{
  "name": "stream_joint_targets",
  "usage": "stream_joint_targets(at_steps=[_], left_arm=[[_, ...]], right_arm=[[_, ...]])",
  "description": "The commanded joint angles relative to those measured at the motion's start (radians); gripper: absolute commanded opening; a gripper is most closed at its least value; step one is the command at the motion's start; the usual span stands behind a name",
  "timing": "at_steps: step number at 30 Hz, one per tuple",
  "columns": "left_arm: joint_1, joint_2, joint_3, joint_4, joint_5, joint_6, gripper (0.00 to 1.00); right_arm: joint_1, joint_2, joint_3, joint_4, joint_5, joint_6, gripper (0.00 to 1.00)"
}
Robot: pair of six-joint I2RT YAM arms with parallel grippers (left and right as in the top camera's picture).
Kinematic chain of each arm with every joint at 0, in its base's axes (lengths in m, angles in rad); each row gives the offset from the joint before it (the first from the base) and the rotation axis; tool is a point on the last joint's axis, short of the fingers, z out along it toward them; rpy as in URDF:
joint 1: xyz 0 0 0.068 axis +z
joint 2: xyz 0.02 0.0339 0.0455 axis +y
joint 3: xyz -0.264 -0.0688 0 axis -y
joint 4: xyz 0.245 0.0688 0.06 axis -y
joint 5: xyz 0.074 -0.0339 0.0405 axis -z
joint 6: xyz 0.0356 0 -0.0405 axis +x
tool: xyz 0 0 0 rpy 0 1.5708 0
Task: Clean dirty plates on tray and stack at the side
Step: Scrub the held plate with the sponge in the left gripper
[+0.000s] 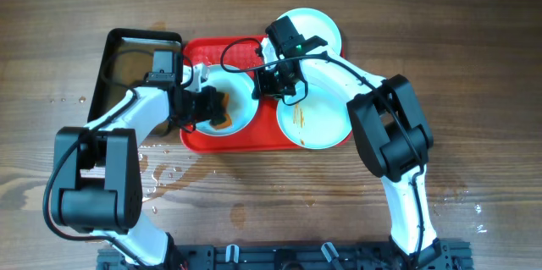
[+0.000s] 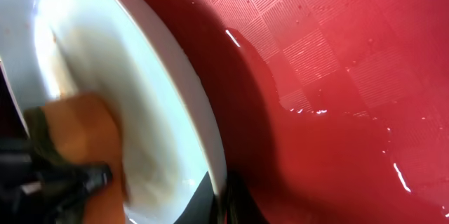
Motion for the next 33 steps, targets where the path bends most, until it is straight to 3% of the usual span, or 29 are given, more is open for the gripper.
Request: stream_joint_targets(at_steps=[1,4,7,11,15,18,21,25,30,33], left_arm=[[0.033,0.016,-0.006,0.083,-0.264,-0.129,0.04],[0.050,0.016,-0.006,0.135,-0.440,-0.218,0.04],[0.053,0.016,-0.006,0.123,-0.519,-0.291,0.04],[0.039,0.016,-0.006,0.032,-0.433,-0.287,0.04],[-0.007,0.016,-0.006,-0.111,-0.192,-0.196,0.04],[-0.044,0.016,-0.006,-0.142,-0.063,-0.095,0.04],[-0.072,0.016,-0.006,-0.119,-0.029,-0.043,0.04],[-0.081,0.016,-0.006,-0.026,-0.155,-0.080,0.04],[-0.067,0.019,-0.006,0.080,-0.446,-0.198,0.04],[-0.056,0.019,-0.006,0.132,-0.547,-0.220,0.04]], right_arm=[[0.010,0.022,-0.007,-0.005,0.017,-0.004,0.04],[0.010,0.022,-0.007,-0.003,0.010,-0.004,0.04],[0.010,0.022,-0.007,-0.002,0.010,-0.004,0.04],[0.010,0.022,-0.007,-0.001,0.010,-0.004,0.04],[0.010,0.022,-0.007,-0.001,0.010,-0.005,0.04],[0.010,0.022,-0.007,-0.001,0.010,-0.005,0.04],[0.010,0.022,-0.007,-0.001,0.010,-0.005,0.04],[0.010,0.022,-0.007,-0.001,0.010,-0.005,0.04],[0.010,0.022,-0.007,-0.001,0.010,-0.005,0.04],[0.010,0.022,-0.007,-0.001,0.010,-0.005,0.04]])
